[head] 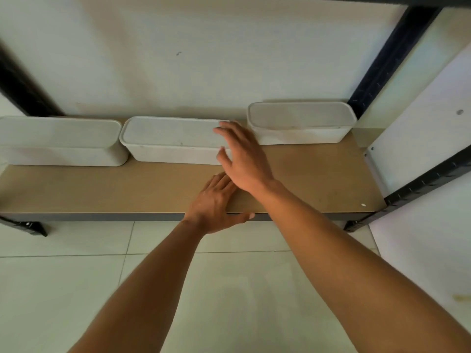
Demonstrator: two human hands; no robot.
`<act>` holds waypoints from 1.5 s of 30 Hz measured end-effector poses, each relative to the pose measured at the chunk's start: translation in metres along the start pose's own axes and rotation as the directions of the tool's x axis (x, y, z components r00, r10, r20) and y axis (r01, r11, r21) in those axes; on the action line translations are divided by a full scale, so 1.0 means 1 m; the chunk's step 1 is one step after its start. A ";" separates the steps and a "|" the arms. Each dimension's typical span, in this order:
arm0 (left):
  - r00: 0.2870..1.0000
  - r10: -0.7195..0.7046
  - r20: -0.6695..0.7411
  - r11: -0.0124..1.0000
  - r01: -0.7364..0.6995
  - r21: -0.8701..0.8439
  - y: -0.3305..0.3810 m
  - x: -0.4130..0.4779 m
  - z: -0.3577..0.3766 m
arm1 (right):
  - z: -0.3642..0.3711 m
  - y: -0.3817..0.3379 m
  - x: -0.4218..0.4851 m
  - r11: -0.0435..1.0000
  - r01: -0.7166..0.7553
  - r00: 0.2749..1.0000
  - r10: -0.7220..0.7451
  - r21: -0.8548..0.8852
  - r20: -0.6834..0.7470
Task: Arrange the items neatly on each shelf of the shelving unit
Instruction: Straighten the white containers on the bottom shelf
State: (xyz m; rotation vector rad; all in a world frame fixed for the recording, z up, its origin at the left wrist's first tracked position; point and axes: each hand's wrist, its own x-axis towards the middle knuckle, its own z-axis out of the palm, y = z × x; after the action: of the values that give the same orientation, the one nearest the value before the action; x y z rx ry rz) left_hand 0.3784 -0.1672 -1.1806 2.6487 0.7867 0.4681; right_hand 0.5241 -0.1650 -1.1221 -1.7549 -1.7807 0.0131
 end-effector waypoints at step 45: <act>0.951 -0.203 -0.234 0.882 0.282 0.377 -0.179 -0.107 -0.158 | 0.108 -0.121 -0.020 0.994 0.086 0.993 -0.091 0.070 0.072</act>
State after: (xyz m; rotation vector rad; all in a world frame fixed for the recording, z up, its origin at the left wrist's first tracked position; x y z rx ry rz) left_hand 0.1480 -0.0517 -1.1350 2.8428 1.3961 0.5411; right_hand 0.3669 -0.1519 -1.1657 -1.6467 -1.8883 0.1024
